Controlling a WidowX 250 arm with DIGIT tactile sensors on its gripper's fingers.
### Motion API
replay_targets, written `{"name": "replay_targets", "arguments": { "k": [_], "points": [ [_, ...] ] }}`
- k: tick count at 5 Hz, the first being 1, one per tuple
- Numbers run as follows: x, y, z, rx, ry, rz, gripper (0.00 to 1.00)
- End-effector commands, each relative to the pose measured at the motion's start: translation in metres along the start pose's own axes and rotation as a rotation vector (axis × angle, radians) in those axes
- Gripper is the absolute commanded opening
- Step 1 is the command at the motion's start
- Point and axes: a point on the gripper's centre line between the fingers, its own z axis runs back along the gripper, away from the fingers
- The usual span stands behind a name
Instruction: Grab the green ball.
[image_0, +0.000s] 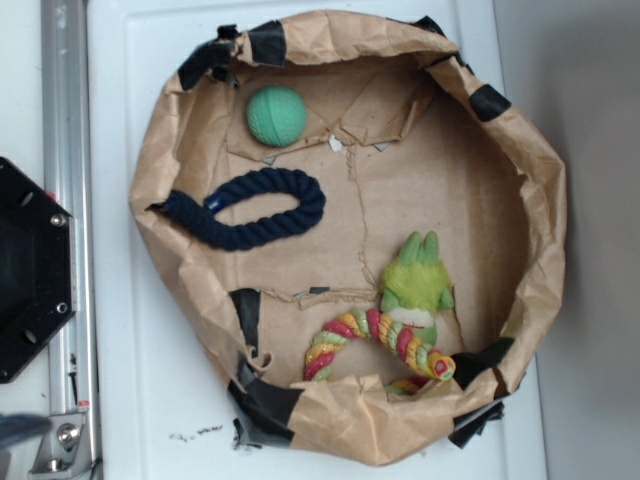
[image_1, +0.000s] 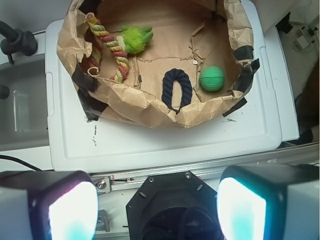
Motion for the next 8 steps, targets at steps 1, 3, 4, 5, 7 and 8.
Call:
{"name": "replay_targets", "arguments": {
  "k": [1, 3, 4, 5, 7, 8],
  "points": [
    [0.000, 0.000, 0.000, 0.000, 0.000, 0.000, 1.00],
    [0.098, 0.011, -0.047, 0.057, -0.127, -0.249, 1.00],
    [0.127, 0.020, -0.089, 0.102, -0.094, -0.513, 1.00],
    [0.135, 0.025, -0.122, 0.019, -0.129, -0.720, 1.00],
    [0.135, 0.025, -0.122, 0.019, -0.129, -0.720, 1.00],
    [0.135, 0.025, -0.122, 0.019, -0.129, -0.720, 1.00]
  ]
}}
